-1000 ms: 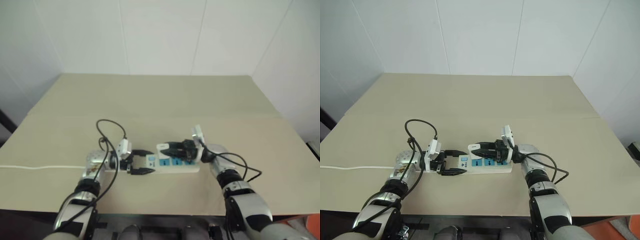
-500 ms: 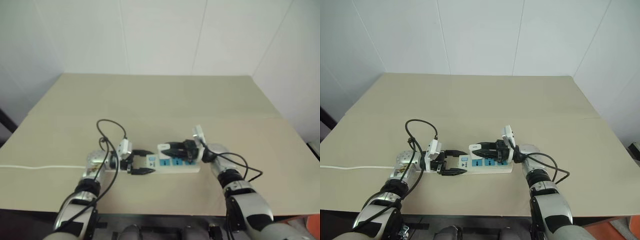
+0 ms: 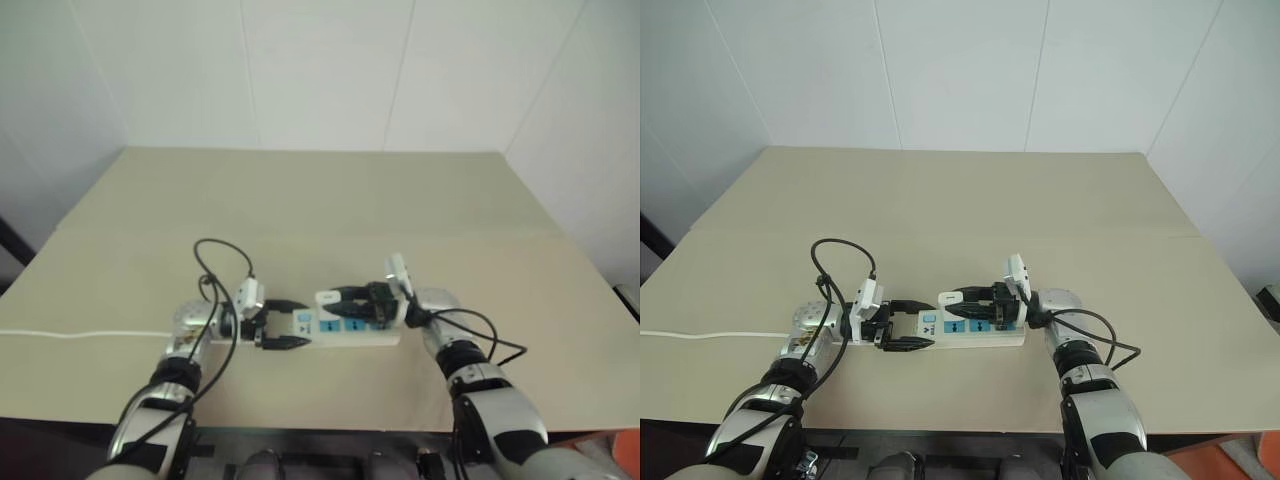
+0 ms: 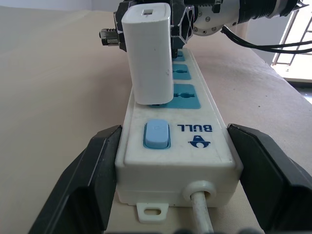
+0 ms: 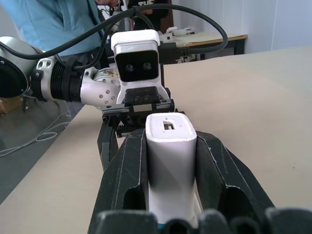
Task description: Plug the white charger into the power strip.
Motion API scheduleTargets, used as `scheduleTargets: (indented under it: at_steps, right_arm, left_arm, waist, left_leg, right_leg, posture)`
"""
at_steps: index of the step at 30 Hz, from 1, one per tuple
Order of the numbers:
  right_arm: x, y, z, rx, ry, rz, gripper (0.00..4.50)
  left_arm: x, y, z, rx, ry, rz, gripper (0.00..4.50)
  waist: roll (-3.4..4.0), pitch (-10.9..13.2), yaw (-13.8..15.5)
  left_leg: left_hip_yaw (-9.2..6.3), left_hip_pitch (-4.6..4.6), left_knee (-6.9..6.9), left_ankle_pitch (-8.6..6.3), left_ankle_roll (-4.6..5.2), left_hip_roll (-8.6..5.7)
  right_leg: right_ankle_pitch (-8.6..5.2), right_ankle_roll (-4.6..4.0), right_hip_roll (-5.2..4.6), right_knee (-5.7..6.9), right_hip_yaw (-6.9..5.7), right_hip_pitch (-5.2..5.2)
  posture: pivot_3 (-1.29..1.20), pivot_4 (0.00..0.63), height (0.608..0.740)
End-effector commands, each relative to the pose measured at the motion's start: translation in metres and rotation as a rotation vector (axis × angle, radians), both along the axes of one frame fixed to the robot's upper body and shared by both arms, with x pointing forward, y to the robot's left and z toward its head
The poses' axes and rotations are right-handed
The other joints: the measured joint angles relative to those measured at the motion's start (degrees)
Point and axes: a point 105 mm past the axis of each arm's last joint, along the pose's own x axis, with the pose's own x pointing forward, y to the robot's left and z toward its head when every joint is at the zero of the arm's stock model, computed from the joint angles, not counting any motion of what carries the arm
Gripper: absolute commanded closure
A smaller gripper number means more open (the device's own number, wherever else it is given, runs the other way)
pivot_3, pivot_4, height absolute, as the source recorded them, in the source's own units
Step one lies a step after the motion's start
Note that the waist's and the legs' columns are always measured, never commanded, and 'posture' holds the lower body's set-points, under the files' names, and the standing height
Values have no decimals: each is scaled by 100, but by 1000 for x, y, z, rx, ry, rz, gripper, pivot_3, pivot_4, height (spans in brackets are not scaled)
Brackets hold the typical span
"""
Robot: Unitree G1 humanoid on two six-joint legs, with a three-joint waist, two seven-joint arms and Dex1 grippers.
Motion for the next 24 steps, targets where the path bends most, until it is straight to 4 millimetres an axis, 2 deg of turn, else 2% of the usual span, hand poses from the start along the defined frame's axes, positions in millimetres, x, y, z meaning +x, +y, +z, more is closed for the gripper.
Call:
scheduleTargets:
  at_steps: [1,11,24]
  right_arm:
    - [-7,-18,-31,-99,89,-22,3402]
    - [-13,-25,-50,-169,117,-35,3402]
    - [-16,-25,-59,-234,123,-22,3402]
  left_arm:
    - [-3,0,2,17,-10,-30,1279]
    - [-3,0,2,16,-9,-30,1279]
    - [-3,1,3,20,-10,-33,1279]
  waist:
    - [0,-1,-1]
    - [-8,-14,-1]
    - [-10,-21,-7]
  left_leg:
    - [0,1,0,0,0,0]
    - [0,12,0,0,0,0]
    - [0,24,-1,0,-1,0]
  right_leg:
    - [0,0,0,0,0,1]
    - [0,0,0,-1,0,11]
    - [-1,-1,0,-2,0,22]
  posture:
    - [0,150,740]
    - [0,150,740]
    - [0,150,740]
